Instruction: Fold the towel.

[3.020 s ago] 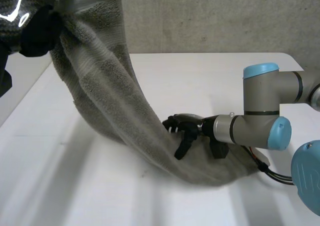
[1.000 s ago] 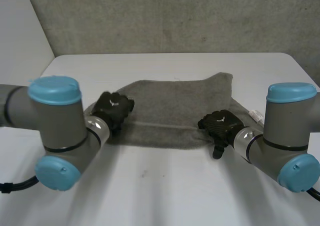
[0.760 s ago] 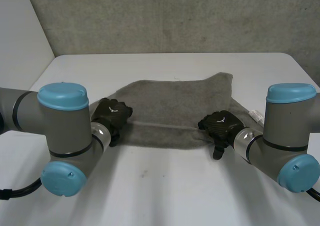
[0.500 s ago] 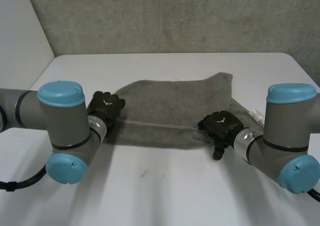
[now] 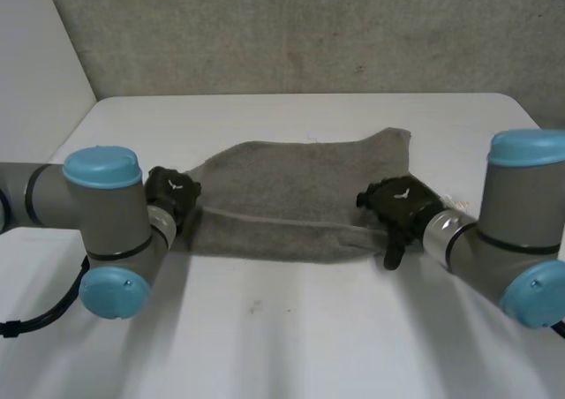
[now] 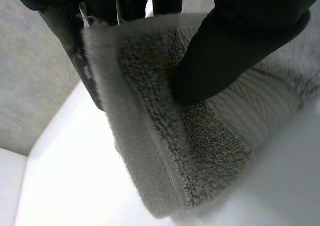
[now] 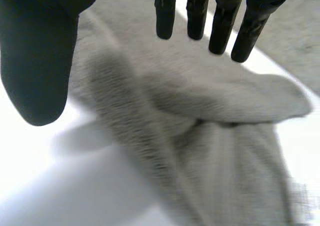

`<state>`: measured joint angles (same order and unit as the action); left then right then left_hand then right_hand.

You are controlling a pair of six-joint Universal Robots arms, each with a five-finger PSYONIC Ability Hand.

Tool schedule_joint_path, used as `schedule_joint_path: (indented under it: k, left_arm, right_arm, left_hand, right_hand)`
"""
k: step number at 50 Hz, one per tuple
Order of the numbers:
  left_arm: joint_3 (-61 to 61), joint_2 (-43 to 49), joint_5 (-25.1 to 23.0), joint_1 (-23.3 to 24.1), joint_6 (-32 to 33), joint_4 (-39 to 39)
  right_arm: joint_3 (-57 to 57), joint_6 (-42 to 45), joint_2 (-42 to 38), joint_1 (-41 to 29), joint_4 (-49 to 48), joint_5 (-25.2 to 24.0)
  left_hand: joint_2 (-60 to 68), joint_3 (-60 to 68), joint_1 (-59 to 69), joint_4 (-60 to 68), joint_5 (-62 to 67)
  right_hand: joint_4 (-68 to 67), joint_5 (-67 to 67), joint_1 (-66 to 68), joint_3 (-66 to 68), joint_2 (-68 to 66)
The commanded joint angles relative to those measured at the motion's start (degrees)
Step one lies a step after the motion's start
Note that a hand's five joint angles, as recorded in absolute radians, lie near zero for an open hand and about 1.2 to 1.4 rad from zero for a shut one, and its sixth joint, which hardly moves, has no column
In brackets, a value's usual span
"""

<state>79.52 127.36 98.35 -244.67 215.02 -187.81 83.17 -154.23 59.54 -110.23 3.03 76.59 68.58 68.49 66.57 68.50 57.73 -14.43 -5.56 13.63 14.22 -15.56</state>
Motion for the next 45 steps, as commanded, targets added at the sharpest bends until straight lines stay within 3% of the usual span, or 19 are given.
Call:
schedule_joint_path:
  k: [1,5,12,18,39,45]
  left_arm:
    - [3.97,-10.47,0.17,2.27,-0.92,-1.59]
    - [7.57,-17.03,0.0,2.45,-2.75,-4.22]
    - [11.7,-25.39,-2.98,2.27,-8.63,-5.9]
    - [14.52,-31.81,-6.24,1.57,-13.39,-5.98]
    - [13.55,-35.69,-6.42,-0.63,-20.43,-5.81]
    - [12.94,-36.04,-6.33,-0.63,-20.6,-5.55]
  right_arm:
    - [-3.09,-7.46,3.74,5.8,1.1,-0.56]
    - [-4.42,-10.47,4.53,8.81,4.7,-1.61]
    - [-6.01,-11.44,4.36,14.16,15.42,-9.95]
    - [-3.89,-10.65,3.39,14.78,15.16,-11.9]
    - [7.36,-8.8,-1.62,15.14,0.22,-12.16]
    - [5.6,-10.03,-4.34,13.99,-5.31,-10.76]
  left_hand:
    - [11.42,11.51,13.43,11.5,12.27]
    - [11.42,11.51,13.43,11.5,12.27]
    - [11.42,11.51,13.43,11.5,12.27]
    - [11.42,11.51,13.43,11.5,12.27]
    - [11.42,11.51,13.43,11.5,12.27]
    - [11.42,11.51,13.43,11.5,12.27]
  right_hand:
    - [4.43,5.56,-3.63,-4.22,5.56]
    - [4.43,5.56,-3.63,-4.22,5.56]
    - [4.43,5.56,-3.63,-4.22,5.56]
    - [4.43,5.56,-3.63,-4.22,5.56]
    - [-0.7,0.43,1.5,0.91,0.43]
    - [-16.01,-14.87,16.8,16.21,-14.87]
